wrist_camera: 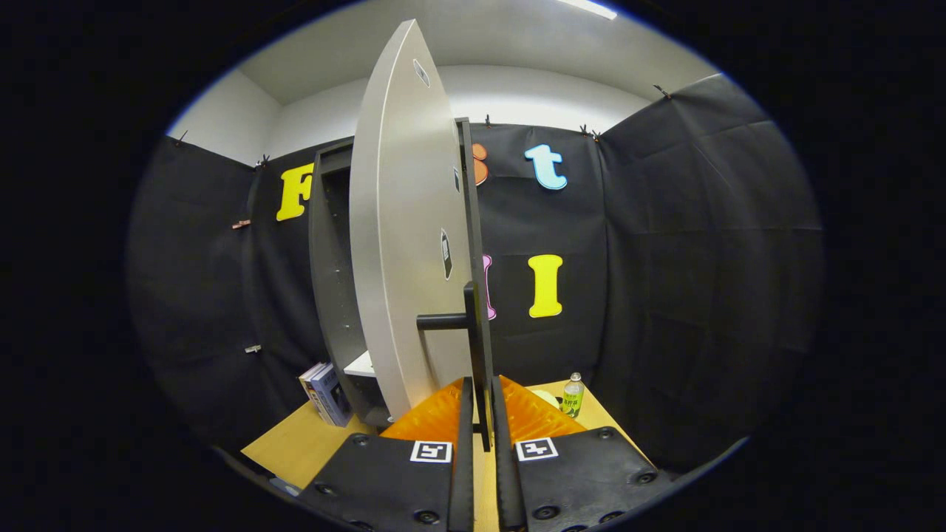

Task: Open the shoe cabinet door, grab the shoes and put them into the shoe cabinet, then close the shoe cabinet door.

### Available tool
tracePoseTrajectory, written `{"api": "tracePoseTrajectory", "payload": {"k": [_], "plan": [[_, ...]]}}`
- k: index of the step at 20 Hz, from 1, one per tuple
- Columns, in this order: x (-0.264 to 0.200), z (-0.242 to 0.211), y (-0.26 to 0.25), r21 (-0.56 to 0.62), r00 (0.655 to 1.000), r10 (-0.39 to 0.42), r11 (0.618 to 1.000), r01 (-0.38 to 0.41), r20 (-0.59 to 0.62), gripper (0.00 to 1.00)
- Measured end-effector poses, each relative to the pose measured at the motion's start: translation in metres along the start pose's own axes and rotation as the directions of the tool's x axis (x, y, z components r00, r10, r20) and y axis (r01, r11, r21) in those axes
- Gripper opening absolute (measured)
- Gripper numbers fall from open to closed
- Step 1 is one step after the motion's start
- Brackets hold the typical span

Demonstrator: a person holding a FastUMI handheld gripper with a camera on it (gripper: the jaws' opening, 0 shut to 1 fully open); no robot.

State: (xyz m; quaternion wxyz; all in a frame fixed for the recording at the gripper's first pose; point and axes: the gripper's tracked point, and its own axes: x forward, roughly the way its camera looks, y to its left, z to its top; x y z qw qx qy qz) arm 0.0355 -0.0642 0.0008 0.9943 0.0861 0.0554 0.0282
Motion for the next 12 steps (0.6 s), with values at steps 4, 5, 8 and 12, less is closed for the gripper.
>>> {"api": "tracePoseTrajectory", "payload": {"k": [4,5,8,12], "plan": [[-0.006,0.002,-0.020,-0.013,1.000,-0.028,1.000,0.028,0.008,0.17],[-0.009,0.002,-0.025,-0.009,0.999,-0.032,0.999,0.032,0.009,0.17],[-0.011,0.001,-0.022,0.015,1.000,-0.013,1.000,0.013,0.005,0.17],[-0.019,-0.002,-0.020,-0.030,1.000,-0.027,0.999,0.027,0.004,0.17]]}}
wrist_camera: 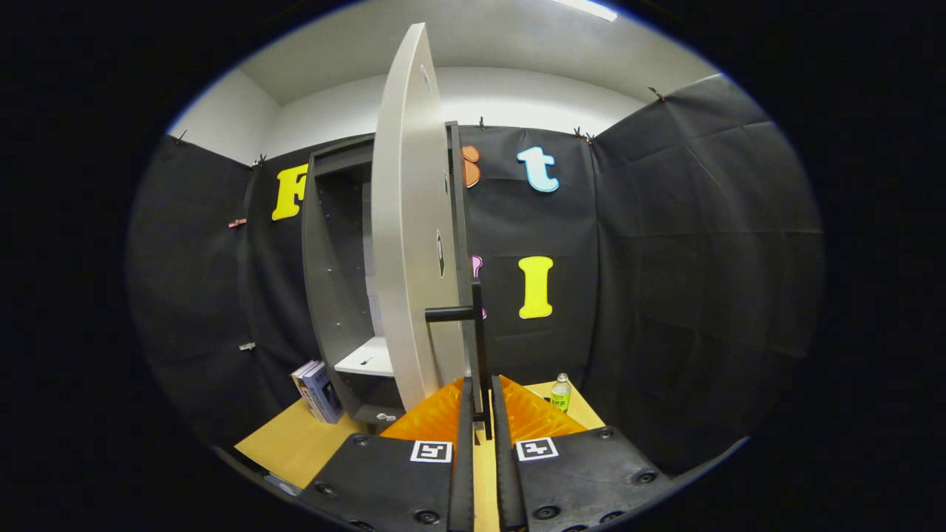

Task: Open the shoe cabinet door, grab the shoes and put them into the shoe cabinet, then close the shoe cabinet door.

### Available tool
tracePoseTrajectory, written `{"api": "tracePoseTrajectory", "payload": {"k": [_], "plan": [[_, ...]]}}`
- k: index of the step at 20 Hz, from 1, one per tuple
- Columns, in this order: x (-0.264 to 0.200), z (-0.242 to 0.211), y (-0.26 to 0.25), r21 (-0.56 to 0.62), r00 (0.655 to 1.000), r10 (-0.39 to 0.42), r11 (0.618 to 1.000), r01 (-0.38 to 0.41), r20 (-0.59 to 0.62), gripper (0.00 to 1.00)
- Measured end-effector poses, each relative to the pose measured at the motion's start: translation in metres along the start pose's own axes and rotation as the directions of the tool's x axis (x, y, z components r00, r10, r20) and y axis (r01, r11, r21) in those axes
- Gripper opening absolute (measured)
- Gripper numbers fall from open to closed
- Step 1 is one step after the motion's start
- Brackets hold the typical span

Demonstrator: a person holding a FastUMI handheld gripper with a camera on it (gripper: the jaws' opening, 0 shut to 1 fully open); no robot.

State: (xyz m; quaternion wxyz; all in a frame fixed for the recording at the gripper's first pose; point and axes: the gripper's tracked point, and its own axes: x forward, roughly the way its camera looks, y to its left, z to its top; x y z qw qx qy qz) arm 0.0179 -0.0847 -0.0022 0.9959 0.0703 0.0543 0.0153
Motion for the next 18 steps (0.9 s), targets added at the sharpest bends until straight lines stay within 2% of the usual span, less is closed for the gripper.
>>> {"api": "tracePoseTrajectory", "payload": {"k": [3,9,10,11,14,18], "plan": [[-0.014,-0.011,0.001,-0.010,0.999,-0.008,1.000,0.007,-0.035,0.17],[-0.063,-0.074,0.027,-0.077,0.976,0.044,0.995,-0.062,-0.214,0.61],[-0.071,-0.085,0.033,-0.086,0.969,0.040,0.994,-0.062,-0.242,0.64],[-0.075,-0.101,0.043,-0.087,0.961,0.047,0.994,-0.073,-0.273,0.76],[-0.076,-0.145,0.084,-0.048,0.929,0.092,0.992,-0.117,-0.357,1.00],[-0.055,-0.211,0.141,0.062,0.867,0.179,0.984,-0.170,-0.465,1.00]]}}
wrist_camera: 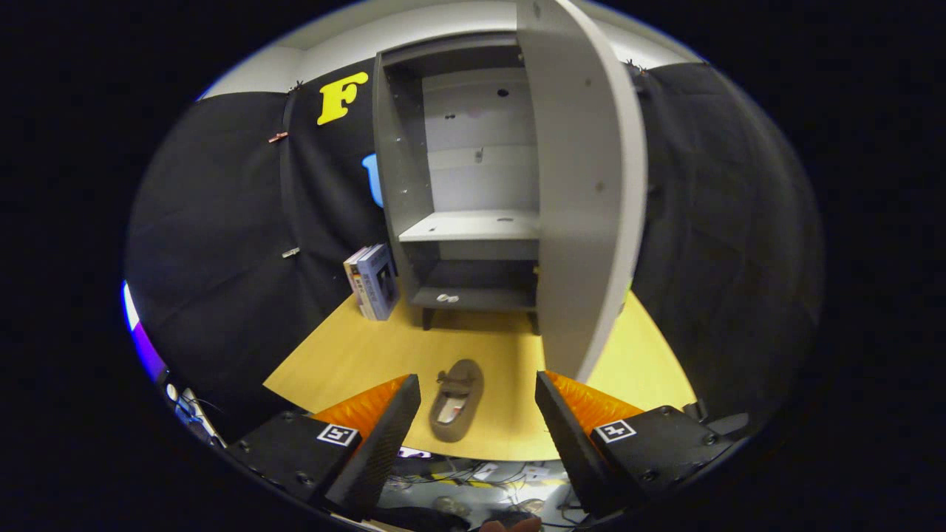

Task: Open the shoe cabinet door, grab the shoes and put them into the shoe cabinet, then close the shoe cabinet door.

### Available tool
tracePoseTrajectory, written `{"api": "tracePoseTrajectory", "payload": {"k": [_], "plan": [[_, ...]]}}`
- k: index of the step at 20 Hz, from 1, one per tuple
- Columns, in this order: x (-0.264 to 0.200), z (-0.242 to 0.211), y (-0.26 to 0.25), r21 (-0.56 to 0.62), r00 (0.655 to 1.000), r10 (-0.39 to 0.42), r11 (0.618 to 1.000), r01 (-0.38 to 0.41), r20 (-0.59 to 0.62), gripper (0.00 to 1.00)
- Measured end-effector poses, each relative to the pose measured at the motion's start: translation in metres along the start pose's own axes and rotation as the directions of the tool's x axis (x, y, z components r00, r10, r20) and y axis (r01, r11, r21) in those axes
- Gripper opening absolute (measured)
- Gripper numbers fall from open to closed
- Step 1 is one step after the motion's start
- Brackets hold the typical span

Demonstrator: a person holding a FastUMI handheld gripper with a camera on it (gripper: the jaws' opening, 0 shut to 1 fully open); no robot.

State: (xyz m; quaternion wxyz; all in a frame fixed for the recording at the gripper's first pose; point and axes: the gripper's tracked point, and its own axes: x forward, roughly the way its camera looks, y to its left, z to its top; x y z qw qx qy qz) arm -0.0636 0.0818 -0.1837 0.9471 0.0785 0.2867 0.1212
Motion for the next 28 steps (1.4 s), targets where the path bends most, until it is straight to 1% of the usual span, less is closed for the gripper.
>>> {"api": "tracePoseTrajectory", "payload": {"k": [2,5,8,11,13,15,18,21,23,24,26,27,28], "plan": [[0.028,-0.025,0.018,0.039,0.997,0.035,0.999,-0.032,-0.063,1.00],[0.082,-0.064,0.041,0.080,0.985,0.069,0.995,-0.058,-0.155,0.99],[0.125,-0.104,0.056,0.066,0.967,0.086,0.995,-0.073,-0.238,0.99],[0.168,-0.134,0.065,0.035,0.958,0.082,0.997,-0.075,-0.274,0.99],[0.196,-0.155,0.064,0.027,0.952,0.071,0.997,-0.066,-0.298,0.99],[0.223,-0.175,0.062,0.044,0.945,0.060,0.998,-0.049,-0.322,0.98],[0.260,-0.194,0.048,0.060,0.943,0.016,0.998,0.004,-0.332,0.96],[0.292,-0.195,0.029,0.018,0.951,-0.075,0.996,0.084,-0.301,0.66],[0.307,-0.190,0.022,0.005,0.954,-0.127,0.991,0.134,-0.271,0.51],[0.310,-0.187,0.017,0.001,0.952,-0.153,0.987,0.159,-0.265,0.46],[0.311,-0.183,0.018,0.035,0.957,-0.136,0.988,0.150,-0.257,0.16],[0.310,-0.179,0.018,0.041,0.960,-0.127,0.989,0.141,-0.250,0.11],[0.306,-0.175,0.016,0.046,0.961,-0.120,0.990,0.136,-0.250,0.11]]}}
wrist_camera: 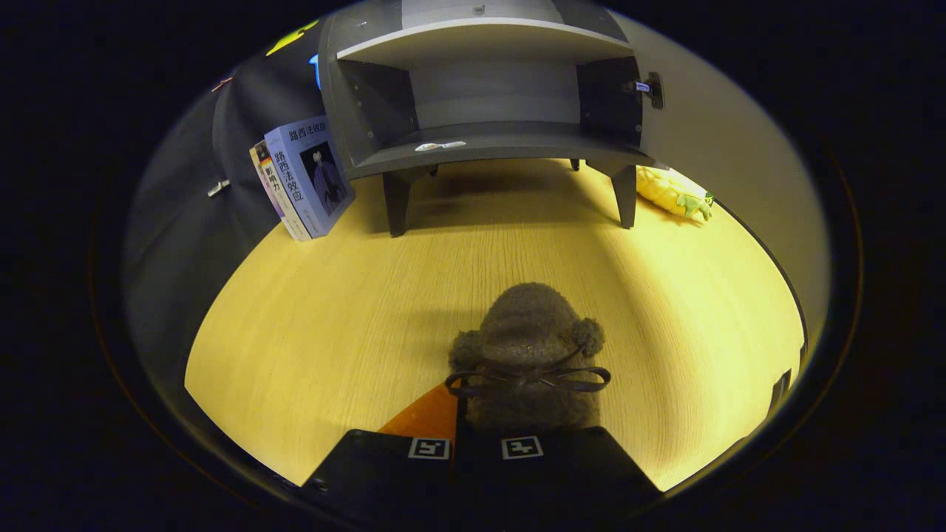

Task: Open the shoe cabinet door, grab the shoes and put them into the shoe cabinet, then close the shoe cabinet door.

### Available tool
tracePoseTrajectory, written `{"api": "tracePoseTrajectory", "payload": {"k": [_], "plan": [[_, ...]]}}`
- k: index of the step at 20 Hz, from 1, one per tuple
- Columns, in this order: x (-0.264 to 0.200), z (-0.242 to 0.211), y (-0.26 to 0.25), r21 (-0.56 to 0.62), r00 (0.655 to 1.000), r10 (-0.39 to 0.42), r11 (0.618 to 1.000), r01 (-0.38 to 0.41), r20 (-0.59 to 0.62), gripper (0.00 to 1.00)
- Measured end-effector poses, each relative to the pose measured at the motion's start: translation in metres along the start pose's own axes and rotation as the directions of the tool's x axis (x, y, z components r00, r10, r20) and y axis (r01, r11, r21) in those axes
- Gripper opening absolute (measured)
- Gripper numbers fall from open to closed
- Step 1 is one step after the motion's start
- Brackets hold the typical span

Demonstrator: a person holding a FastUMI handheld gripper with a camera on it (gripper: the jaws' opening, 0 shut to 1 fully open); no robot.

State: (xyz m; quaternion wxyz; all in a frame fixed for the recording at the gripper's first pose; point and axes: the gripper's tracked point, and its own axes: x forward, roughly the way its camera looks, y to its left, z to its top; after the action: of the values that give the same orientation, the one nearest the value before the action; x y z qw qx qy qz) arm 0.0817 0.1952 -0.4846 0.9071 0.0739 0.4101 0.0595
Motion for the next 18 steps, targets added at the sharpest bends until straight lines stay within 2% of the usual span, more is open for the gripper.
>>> {"api": "tracePoseTrajectory", "payload": {"k": [4,7,11,18], "plan": [[-0.033,0.029,-0.008,0.016,0.998,0.050,0.999,-0.050,0.027,0.11],[-0.069,0.070,-0.016,0.037,0.996,0.066,0.997,-0.069,0.067,0.11],[-0.117,0.134,-0.018,0.013,0.987,0.079,0.997,-0.082,0.139,0.11],[-0.179,0.259,0.016,-0.085,0.953,0.148,0.988,-0.130,0.266,0.11]]}}
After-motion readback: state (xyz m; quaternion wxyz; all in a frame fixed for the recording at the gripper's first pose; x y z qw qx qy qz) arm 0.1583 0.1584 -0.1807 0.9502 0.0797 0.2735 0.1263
